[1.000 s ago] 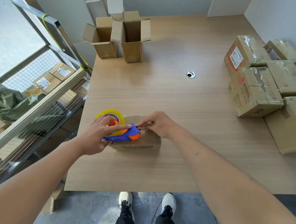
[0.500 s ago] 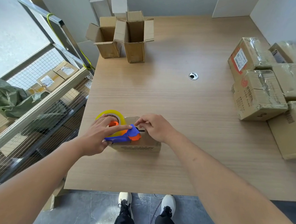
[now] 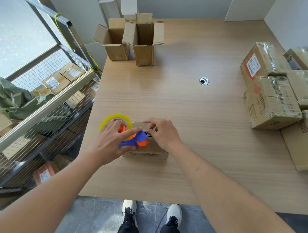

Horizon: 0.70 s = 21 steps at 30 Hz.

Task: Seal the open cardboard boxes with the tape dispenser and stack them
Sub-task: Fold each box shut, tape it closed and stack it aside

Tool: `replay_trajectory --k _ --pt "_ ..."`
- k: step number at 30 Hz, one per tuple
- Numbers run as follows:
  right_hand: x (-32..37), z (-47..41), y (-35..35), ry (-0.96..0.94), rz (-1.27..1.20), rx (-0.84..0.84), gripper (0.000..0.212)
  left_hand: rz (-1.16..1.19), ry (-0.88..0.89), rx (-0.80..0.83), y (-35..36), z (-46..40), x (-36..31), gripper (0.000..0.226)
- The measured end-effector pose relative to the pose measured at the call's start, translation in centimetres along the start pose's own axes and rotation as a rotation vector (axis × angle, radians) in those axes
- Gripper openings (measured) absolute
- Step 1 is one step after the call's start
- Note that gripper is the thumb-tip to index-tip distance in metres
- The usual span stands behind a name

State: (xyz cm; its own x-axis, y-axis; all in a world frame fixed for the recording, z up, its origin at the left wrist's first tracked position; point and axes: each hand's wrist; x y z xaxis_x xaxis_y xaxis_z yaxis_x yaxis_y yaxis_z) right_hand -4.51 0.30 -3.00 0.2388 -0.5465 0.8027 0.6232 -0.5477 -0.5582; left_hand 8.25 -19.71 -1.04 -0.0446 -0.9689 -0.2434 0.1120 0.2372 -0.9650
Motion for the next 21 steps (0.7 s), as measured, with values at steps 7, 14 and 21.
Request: replay_trajectory --k 7,14,21 --pt "-0.1 1.4 0.8 0.051 0.038 -0.068 0.005 0.001 -0.003 -0.115 2.0 0.7 0.4 0.058" --pt "-1.5 4.2 -0.8 0.134 0.023 -0.164 0.009 0.02 -0.015 -0.072 1.1 0.8 0.0 0.058" --pt "-4.0 6.0 -4.5 0.344 -0.155 -0.155 0.019 0.029 -0.024 -0.023 0.6 0.7 -0.4 0.06"
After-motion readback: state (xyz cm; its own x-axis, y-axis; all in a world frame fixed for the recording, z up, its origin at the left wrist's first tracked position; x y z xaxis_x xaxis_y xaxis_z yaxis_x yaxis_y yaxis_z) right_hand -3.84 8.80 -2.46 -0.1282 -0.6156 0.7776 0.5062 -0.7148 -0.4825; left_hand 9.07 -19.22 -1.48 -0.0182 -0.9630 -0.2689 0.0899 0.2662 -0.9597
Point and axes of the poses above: each hand's wrist, its own z-axis away from the middle knuckle, its own y-axis out of the palm, x = y × z, and after that the axes turned 4 degrees about x, right-handed
